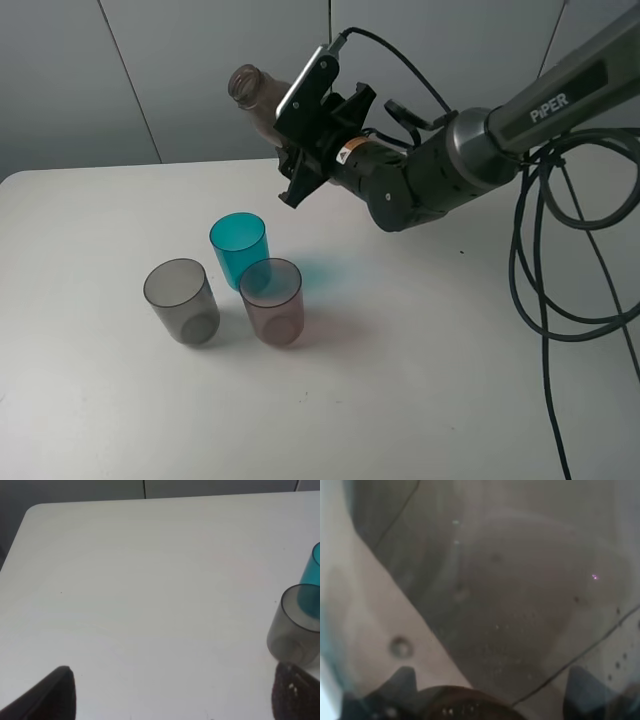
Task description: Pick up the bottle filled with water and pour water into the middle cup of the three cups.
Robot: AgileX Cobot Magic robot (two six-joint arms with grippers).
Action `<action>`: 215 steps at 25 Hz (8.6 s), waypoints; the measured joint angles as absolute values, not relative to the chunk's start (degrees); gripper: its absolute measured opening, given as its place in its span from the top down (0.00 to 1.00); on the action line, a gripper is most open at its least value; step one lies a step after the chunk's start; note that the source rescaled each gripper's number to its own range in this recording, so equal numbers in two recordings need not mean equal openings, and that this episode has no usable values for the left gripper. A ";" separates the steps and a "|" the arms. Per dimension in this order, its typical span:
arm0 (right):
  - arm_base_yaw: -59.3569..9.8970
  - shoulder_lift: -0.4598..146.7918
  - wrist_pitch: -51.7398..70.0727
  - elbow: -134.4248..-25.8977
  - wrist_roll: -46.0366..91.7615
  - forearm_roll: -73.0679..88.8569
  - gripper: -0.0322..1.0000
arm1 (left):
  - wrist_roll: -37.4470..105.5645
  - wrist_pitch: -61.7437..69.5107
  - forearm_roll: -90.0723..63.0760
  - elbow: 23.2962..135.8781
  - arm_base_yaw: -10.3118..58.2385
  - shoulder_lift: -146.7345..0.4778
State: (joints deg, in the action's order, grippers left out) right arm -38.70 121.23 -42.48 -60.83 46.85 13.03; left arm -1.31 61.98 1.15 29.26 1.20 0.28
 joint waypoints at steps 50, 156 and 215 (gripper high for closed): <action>-37.22 121.23 -44.67 -56.55 93.26 14.72 0.95 | -1.31 61.98 1.15 29.26 1.20 0.28; -37.22 120.71 -60.35 -57.46 116.61 4.61 0.95 | -1.17 61.98 1.15 29.26 1.20 0.28; -16.38 112.36 -49.51 -44.68 -1.92 -9.49 0.95 | -1.17 61.98 1.15 29.26 1.20 0.28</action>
